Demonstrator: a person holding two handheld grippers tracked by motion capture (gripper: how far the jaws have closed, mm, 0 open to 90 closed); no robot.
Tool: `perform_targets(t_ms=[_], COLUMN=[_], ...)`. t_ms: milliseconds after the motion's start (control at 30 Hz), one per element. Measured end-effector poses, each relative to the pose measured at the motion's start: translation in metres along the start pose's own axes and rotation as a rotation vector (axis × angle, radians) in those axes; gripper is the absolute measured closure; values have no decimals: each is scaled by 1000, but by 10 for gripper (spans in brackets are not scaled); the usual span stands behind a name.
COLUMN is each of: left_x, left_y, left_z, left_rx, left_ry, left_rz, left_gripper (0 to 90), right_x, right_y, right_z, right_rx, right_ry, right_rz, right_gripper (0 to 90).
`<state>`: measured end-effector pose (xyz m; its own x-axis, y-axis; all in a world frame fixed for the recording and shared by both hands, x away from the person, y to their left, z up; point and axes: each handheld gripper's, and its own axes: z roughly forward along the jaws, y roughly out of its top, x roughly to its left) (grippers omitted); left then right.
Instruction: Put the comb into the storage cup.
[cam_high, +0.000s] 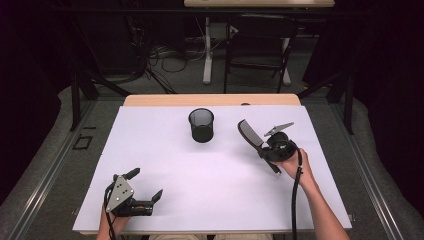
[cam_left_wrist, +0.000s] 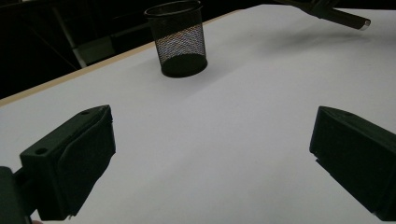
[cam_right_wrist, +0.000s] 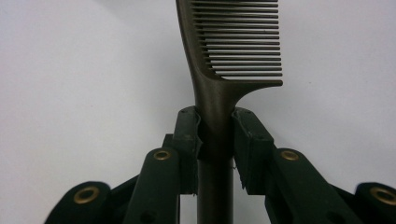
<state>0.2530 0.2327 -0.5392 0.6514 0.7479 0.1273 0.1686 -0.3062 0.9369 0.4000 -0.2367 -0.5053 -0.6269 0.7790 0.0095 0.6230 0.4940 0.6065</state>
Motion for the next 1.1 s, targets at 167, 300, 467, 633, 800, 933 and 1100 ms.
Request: perform_targets(t_ms=[167, 300, 467, 633, 800, 933, 1100], left_x=[0, 1, 0, 0, 1, 0, 0], left_y=[0, 0, 0, 0, 0, 1, 0], left_z=[0, 0, 0, 1, 0, 1, 1], left_rx=[-2, -2, -2, -1, -2, 1, 1], left_ry=[-1, 1, -2, -4, -2, -4, -3], left_rz=[1, 1, 0, 4, -1, 4, 1], left_gripper=[4, 4, 4, 4, 4, 4, 4], right_x=[2, 4, 4, 5, 6, 8, 10], right_y=[1, 2, 2, 2, 2, 2, 3], right_z=[-4, -6, -9, -11, -11, -11, -11], right_rx=[-32, -68, -102, -135, -164, -180, -203], right_ry=[4, 6, 2, 0, -2, -5, -7], right_rz=[6, 3, 11, 16, 21, 19, 12], right_gripper=[726, 726, 726, 726, 726, 726, 726])
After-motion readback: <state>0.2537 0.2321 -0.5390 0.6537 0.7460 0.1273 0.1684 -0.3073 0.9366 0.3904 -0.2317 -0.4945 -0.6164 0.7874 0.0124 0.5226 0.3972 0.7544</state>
